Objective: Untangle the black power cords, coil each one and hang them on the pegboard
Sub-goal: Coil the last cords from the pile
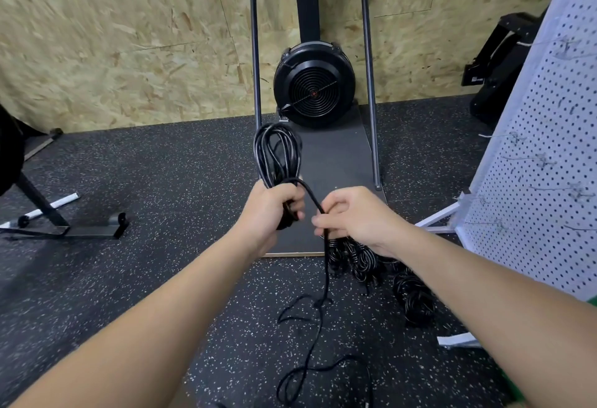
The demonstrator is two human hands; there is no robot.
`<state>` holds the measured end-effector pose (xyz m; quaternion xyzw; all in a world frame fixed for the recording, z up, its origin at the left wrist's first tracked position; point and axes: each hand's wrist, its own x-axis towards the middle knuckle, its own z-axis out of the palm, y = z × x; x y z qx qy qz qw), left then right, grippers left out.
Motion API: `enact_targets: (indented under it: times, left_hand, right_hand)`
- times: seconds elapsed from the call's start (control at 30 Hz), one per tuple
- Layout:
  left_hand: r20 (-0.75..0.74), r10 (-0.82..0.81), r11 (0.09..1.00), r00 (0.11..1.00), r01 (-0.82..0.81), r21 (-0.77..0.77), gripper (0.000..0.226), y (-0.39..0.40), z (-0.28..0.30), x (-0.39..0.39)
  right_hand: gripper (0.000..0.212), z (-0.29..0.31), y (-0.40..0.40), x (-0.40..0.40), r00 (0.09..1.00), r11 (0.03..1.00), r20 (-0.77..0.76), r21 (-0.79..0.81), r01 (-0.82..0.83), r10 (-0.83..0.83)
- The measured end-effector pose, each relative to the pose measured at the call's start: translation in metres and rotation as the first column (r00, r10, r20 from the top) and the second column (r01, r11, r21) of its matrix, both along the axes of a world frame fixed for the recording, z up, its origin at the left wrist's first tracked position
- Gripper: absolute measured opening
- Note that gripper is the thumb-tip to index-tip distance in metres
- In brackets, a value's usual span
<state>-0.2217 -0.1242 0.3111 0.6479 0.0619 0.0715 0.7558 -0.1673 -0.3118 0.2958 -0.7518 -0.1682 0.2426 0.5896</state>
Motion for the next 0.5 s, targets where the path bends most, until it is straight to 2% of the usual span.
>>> enact_targets:
  times: [0.13,0.23,0.3,0.33,0.43,0.5]
  left_hand:
    - [0.001,0.068,0.998,0.998,-0.068,0.002,0.015,0.011,0.000,0.006]
    - [-0.065,0.055,0.981,0.996,-0.041,0.192,0.018,0.017,-0.006,0.006]
    - [-0.119,-0.037,0.954,0.992,0.070,0.293,0.026,0.014,-0.007,0.003]
    - [-0.137,-0.105,0.943,0.985,0.142,0.302,0.029,0.011,-0.007,0.000]
    - [-0.107,-0.247,0.937,0.963,0.266,0.227,0.010,-0.005,-0.009,-0.005]
    - [-0.100,-0.306,0.937,0.947,0.318,0.144,0.015,-0.017,-0.011,-0.008]
  right_hand:
    - [0.018,0.019,0.003,-0.001,0.987,0.991,0.097,0.052,0.121,-0.126]
    - [0.013,0.042,0.000,0.000,0.972,0.985,0.182,0.105,0.133,-0.151]
    - [0.014,0.056,-0.002,0.000,0.966,0.976,0.194,0.165,0.142,-0.173]
    - [0.015,0.061,-0.002,0.000,0.962,0.971,0.199,0.185,0.152,-0.189]
    - [0.020,0.063,0.003,-0.002,0.951,0.954,0.189,0.221,0.202,-0.245]
    - [0.023,0.060,0.005,-0.003,0.942,0.946,0.184,0.216,0.240,-0.281]
